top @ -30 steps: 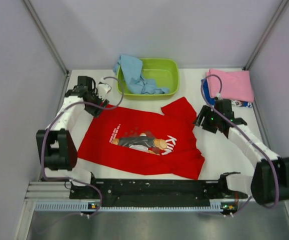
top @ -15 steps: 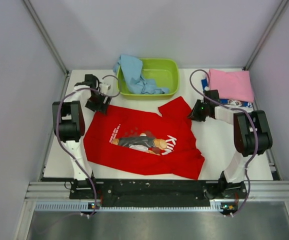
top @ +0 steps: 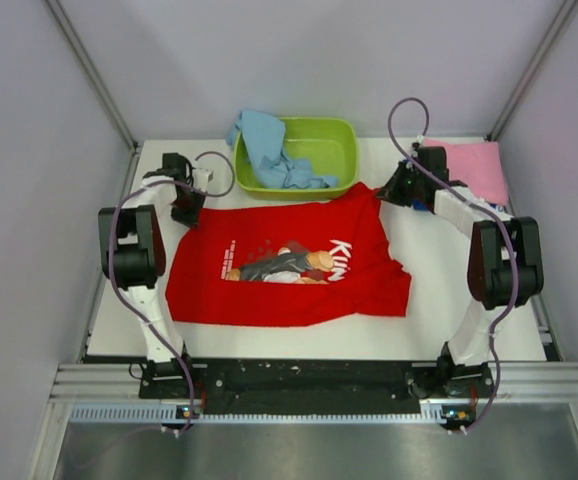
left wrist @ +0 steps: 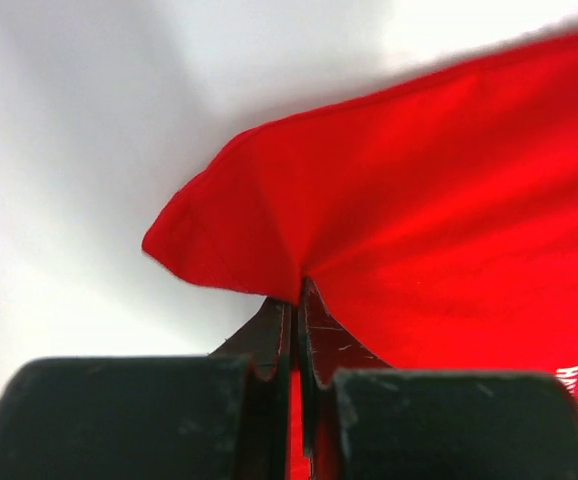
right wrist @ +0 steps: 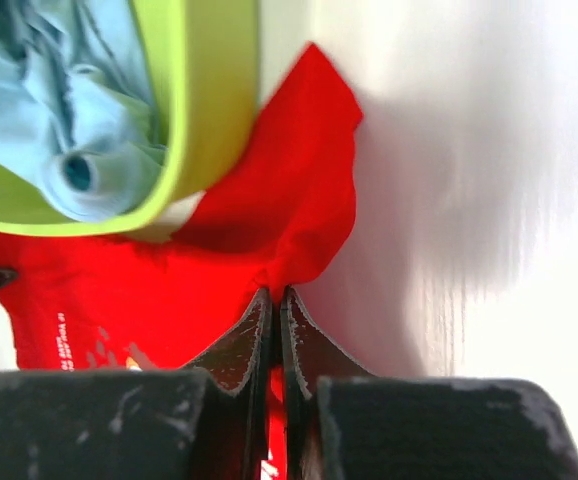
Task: Fold and stack the t-shirts
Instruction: Fold the flattened tshirt in 1/3 of the way
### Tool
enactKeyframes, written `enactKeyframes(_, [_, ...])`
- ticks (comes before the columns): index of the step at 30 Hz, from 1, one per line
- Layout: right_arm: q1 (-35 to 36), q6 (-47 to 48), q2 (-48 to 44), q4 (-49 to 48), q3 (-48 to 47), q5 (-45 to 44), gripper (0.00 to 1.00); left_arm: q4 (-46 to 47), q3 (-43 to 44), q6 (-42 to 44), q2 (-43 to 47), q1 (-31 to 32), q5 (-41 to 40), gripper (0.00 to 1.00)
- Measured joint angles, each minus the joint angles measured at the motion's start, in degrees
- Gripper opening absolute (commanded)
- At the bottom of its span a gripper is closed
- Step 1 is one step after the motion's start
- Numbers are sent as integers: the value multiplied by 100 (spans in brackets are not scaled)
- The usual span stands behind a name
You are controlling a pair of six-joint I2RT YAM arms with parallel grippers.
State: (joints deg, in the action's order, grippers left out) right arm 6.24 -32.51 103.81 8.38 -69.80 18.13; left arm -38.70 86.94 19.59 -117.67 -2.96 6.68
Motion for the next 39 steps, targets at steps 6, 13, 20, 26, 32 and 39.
enactKeyframes(6, [0,39,240,-35,-389,238,30,258,-387,-15,245,-275,-149,0])
enactKeyframes(13, [-4,487,450,772,-599,-308,76,317,-389,109,269,-271,-433,58])
enactKeyframes(20, [-11,1043,-1403,1652,317,-1161,89,367,-555,133,833,-278,-356,62])
enactKeyframes(26, [-15,1032,-3344,2170,1915,-481,89,402,-1051,356,2223,-26,61,66])
enactKeyframes(32, [-15,487,-3928,2564,3189,-42,86,133,-1606,881,3294,1296,863,68])
enactKeyframes(39, [-15,-201,-4190,2083,4183,-44,63,15,-1615,986,3021,3464,1799,75])
